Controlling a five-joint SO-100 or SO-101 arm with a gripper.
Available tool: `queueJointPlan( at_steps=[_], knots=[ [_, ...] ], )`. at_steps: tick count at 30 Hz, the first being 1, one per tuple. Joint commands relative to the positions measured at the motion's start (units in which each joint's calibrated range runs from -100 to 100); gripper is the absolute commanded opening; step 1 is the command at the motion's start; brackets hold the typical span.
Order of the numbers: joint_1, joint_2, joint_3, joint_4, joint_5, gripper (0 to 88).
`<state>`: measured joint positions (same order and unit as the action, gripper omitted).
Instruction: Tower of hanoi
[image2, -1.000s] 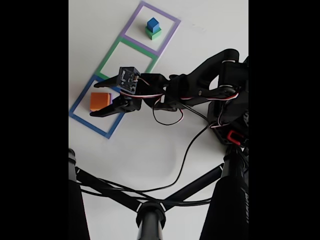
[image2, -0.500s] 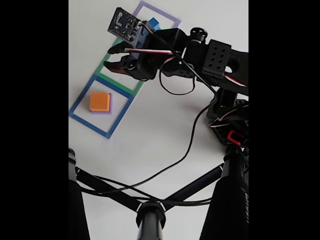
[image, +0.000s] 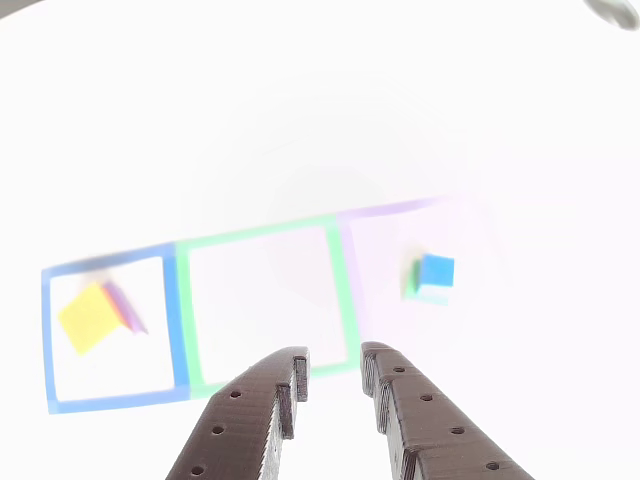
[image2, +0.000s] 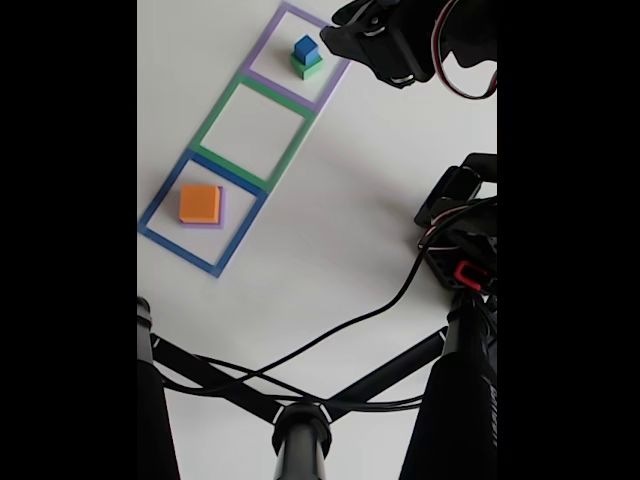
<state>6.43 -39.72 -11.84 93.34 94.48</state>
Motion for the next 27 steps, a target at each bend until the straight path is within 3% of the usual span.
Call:
queueJointPlan(
  at_steps=[1, 5, 12, 15, 19, 27],
  knots=[
    [4.02, -0.13, -3.89, 1.96, -2.09, 1.1],
    [7.76, -0.45, -4.35, 2.94, -3.10, 1.1],
    [14.09, -0.77, -0.53, 2.29, -0.06, 2.1],
    [16.58, -2.39, 6.20, -1.19, 1.97, 8.3],
    [19.94, -6.99, 23.29, -13.66, 5.52, 15.1],
    [23.58, -12.08, 54.56, -43.87, 5.52, 22.4]
  ],
)
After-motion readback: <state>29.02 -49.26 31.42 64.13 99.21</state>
